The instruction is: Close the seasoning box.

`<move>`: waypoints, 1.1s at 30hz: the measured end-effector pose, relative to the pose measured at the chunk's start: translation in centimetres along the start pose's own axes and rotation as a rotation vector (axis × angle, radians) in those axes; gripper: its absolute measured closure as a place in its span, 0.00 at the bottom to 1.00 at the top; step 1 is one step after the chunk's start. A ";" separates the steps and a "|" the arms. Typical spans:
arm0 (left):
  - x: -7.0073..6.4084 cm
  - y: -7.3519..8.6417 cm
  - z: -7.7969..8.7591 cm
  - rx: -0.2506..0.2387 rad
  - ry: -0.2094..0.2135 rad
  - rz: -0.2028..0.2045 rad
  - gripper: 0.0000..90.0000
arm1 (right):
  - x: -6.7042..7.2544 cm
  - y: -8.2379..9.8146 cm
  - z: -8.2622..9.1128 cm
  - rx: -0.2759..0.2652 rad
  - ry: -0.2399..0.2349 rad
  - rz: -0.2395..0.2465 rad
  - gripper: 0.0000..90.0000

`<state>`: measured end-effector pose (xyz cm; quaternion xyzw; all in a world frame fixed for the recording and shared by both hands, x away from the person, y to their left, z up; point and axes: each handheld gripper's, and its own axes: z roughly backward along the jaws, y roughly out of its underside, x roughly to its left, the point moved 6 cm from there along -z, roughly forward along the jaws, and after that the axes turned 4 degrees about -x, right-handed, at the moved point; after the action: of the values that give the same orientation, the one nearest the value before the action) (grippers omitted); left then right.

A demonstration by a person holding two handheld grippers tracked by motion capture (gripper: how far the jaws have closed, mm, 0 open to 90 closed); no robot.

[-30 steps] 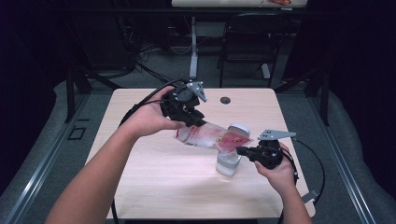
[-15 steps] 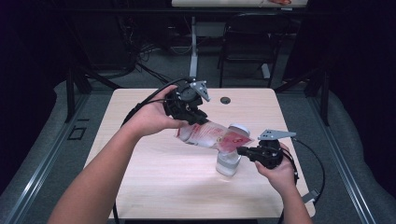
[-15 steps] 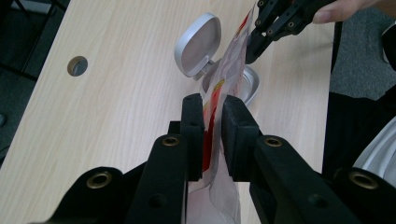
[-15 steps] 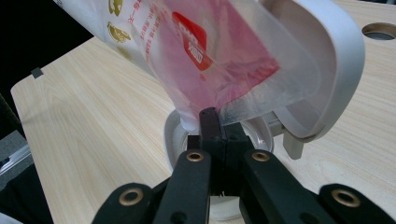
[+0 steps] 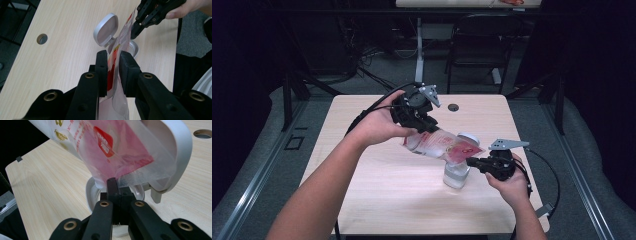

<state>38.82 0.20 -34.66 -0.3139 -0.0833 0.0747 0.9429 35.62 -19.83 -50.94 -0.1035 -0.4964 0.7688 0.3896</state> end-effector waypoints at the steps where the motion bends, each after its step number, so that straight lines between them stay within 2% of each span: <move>1: 0.0 0.0 0.0 0.000 0.000 0.000 0.87 | 0.0 0.0 0.0 0.000 0.000 0.000 1.00; 10: 0.1 0.3 0.1 -0.004 -0.001 0.016 0.85 | 0.0 0.0 0.0 -0.001 -0.005 0.000 1.00; 33: 0.1 0.3 0.1 -0.005 0.002 0.012 0.86 | 0.1 0.0 0.0 -0.004 -0.001 -0.005 1.00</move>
<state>38.92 0.53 -34.80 -0.3170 -0.0807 0.0800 0.9416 35.61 -19.76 -50.89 -0.1029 -0.4985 0.7669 0.3909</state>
